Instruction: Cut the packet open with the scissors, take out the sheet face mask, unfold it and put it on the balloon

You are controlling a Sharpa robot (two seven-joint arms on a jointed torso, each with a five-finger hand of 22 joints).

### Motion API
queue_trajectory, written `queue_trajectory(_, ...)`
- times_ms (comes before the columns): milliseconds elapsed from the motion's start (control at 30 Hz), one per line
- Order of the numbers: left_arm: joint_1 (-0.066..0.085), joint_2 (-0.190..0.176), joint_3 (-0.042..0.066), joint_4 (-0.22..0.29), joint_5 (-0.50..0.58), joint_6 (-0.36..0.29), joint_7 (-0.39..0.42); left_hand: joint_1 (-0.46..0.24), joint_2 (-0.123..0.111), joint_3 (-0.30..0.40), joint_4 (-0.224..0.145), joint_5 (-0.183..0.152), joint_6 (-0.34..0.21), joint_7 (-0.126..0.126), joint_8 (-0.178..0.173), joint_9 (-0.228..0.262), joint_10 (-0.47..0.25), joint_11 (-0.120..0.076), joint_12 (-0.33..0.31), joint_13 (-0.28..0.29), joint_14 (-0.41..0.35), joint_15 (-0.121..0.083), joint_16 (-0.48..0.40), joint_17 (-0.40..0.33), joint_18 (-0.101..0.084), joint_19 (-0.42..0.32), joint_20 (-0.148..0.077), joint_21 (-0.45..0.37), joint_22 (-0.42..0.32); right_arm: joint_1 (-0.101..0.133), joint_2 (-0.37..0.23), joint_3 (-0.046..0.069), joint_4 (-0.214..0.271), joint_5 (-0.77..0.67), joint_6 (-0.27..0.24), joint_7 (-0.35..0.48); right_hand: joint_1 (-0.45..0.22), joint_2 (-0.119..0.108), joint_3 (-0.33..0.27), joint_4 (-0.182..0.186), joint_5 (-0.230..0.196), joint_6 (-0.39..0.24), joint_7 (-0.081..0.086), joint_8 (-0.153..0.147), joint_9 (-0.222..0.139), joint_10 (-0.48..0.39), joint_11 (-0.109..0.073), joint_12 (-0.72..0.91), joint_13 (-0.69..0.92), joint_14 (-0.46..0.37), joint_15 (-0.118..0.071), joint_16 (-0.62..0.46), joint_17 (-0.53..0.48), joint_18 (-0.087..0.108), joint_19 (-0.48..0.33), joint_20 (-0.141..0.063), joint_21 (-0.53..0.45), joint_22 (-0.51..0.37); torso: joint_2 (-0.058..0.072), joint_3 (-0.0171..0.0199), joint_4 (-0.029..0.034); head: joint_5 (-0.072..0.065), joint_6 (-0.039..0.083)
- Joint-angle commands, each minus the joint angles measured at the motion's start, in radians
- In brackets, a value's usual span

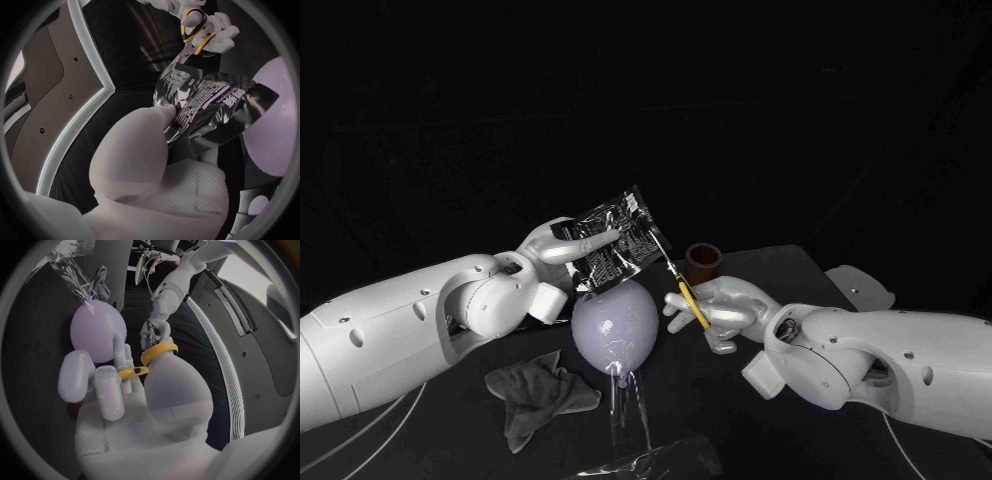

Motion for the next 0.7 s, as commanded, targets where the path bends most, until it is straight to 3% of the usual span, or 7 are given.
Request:
queue_trajectory(33, -0.001, 0.002, 0.000, 0.001, -0.055, 0.001, 0.017, 0.000, 0.006, 0.003, -0.007, 0.003, 0.003, 0.005, 0.005, 0.026, 0.009, -0.001, -0.004, 0.000, 0.006, 0.000, 0.001, 0.001, 0.013, 0.007, -0.002, 0.005, -0.002, 0.003, -0.001, 0.003, 0.000, -0.002, -0.003, -0.004, 0.006, 0.015, -0.013, 0.000, 0.001, 0.020, -0.013, 0.011, 0.011, 0.124, -0.013, 0.014, 0.017, 0.062, -0.055, 0.005, 0.044, 0.003, 0.009, -0.012, 0.010, 0.091, 0.001, 0.0001, -0.0002, -0.001, -0.002)
queue_trajectory(400, -0.001, 0.000, 0.000, -0.002, -0.070, 0.001, 0.020, 0.000, 0.006, 0.004, -0.008, 0.003, 0.003, 0.005, 0.005, 0.026, 0.009, -0.001, -0.004, 0.001, 0.006, -0.001, 0.001, 0.001, 0.013, 0.007, -0.002, 0.005, -0.002, 0.004, -0.003, 0.003, 0.002, -0.005, -0.008, -0.006, 0.007, 0.021, -0.030, 0.003, 0.000, 0.023, -0.017, 0.013, 0.020, 0.126, -0.018, 0.015, 0.030, 0.063, -0.060, 0.006, 0.047, 0.002, 0.011, -0.020, 0.013, 0.093, 0.000, 0.0001, 0.0008, -0.004, -0.002)
queue_trajectory(500, -0.001, -0.001, 0.000, -0.002, -0.071, 0.001, 0.020, 0.000, 0.006, 0.004, -0.008, 0.003, 0.003, 0.005, 0.005, 0.026, 0.009, -0.001, -0.004, 0.001, 0.006, -0.001, 0.001, 0.001, 0.013, 0.007, -0.002, 0.005, -0.002, 0.004, -0.003, 0.003, 0.002, -0.003, -0.013, 0.001, 0.008, 0.025, -0.047, 0.002, 0.000, -0.003, -0.006, -0.002, 0.024, 0.089, -0.009, -0.010, 0.032, 0.063, -0.054, 0.005, 0.045, 0.002, 0.008, -0.018, 0.008, 0.091, 0.000, 0.0001, -0.0001, -0.003, -0.002)
queue_trajectory(633, -0.001, -0.002, 0.000, -0.001, -0.071, 0.002, 0.020, 0.000, 0.005, 0.004, -0.009, 0.003, 0.003, 0.005, 0.005, 0.027, 0.009, -0.001, -0.004, 0.001, 0.006, -0.001, 0.001, 0.001, 0.013, 0.007, -0.002, 0.005, -0.002, 0.004, -0.001, 0.003, 0.004, 0.004, -0.022, 0.013, 0.007, 0.013, -0.050, 0.003, 0.000, -0.074, 0.030, -0.047, 0.018, -0.015, 0.028, -0.077, 0.008, 0.061, -0.025, 0.003, 0.039, 0.003, -0.002, 0.000, -0.009, 0.083, 0.001, -0.0003, 0.0002, -0.005, 0.001)
queue_trajectory(700, -0.001, -0.003, 0.000, 0.000, -0.071, 0.002, 0.019, 0.000, 0.005, 0.004, -0.009, 0.003, 0.003, 0.005, 0.005, 0.027, 0.009, -0.001, -0.004, 0.001, 0.006, -0.001, 0.001, 0.001, 0.013, 0.007, -0.002, 0.005, -0.002, 0.004, 0.000, 0.003, 0.005, 0.006, -0.028, 0.018, 0.005, 0.010, -0.049, 0.003, 0.000, -0.085, 0.037, -0.055, 0.018, -0.029, 0.033, -0.087, 0.003, 0.060, -0.019, 0.002, 0.035, 0.004, -0.005, 0.006, -0.014, 0.081, 0.000, 0.0000, 0.0004, -0.006, 0.002)
